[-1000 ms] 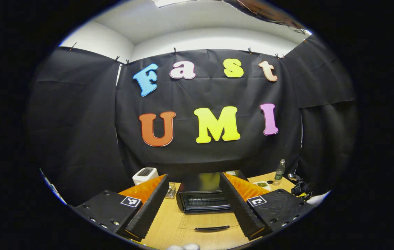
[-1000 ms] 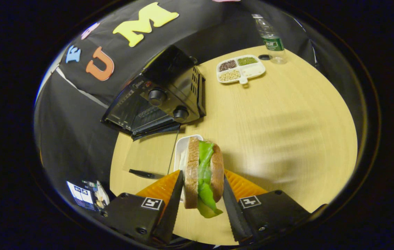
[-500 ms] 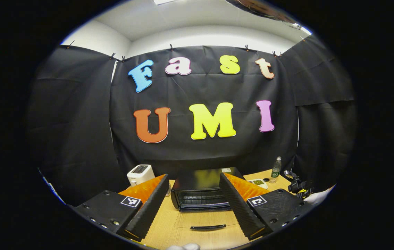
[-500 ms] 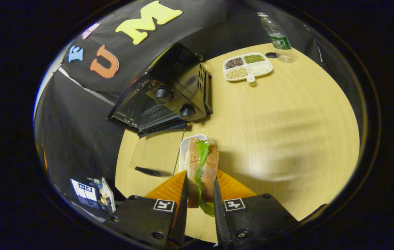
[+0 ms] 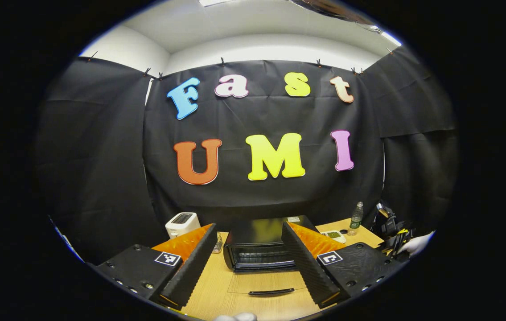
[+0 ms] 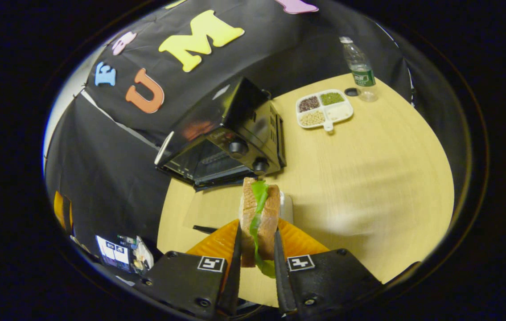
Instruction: Open the electric oven with the left hand, put the food in, and close the electric oven.
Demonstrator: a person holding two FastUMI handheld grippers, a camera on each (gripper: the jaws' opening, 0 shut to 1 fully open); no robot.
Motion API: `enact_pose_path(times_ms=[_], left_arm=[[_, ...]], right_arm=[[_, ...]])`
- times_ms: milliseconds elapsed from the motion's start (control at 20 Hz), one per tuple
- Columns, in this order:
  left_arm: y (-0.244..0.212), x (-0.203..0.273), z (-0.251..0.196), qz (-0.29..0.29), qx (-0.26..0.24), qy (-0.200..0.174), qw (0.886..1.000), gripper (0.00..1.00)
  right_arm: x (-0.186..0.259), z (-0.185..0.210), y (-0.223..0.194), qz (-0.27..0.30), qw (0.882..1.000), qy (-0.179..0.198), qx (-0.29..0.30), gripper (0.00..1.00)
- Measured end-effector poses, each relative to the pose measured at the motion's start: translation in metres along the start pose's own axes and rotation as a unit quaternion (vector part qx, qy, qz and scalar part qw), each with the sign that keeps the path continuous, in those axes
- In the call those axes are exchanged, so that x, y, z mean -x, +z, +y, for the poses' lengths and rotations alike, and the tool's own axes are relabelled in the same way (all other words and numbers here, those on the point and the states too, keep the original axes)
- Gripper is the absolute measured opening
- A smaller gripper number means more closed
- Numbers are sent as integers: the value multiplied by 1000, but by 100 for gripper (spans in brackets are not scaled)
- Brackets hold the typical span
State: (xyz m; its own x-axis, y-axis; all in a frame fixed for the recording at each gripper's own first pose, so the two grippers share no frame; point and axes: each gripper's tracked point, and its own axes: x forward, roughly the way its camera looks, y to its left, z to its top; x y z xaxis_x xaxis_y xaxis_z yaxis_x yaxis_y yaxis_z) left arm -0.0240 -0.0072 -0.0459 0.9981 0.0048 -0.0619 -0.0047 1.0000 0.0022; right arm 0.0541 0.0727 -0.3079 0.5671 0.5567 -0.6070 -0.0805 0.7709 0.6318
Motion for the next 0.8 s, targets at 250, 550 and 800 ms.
enact_pose_path(times_ms=[250, 550, 800], left_arm=[[14, 8, 19, -21, -2, 8, 1000, 95], [18, 21, 30, -21, -7, 4, 1000, 95], [10, 20, 38, -3, -8, -5, 1000, 95]], right_arm=[[-22, 60, 6, -36, 996, 60, -52, 34], [-87, 106, -4, -77, 978, 108, -163, 37], [-147, 118, -3, -117, 959, 119, -229, 33]])
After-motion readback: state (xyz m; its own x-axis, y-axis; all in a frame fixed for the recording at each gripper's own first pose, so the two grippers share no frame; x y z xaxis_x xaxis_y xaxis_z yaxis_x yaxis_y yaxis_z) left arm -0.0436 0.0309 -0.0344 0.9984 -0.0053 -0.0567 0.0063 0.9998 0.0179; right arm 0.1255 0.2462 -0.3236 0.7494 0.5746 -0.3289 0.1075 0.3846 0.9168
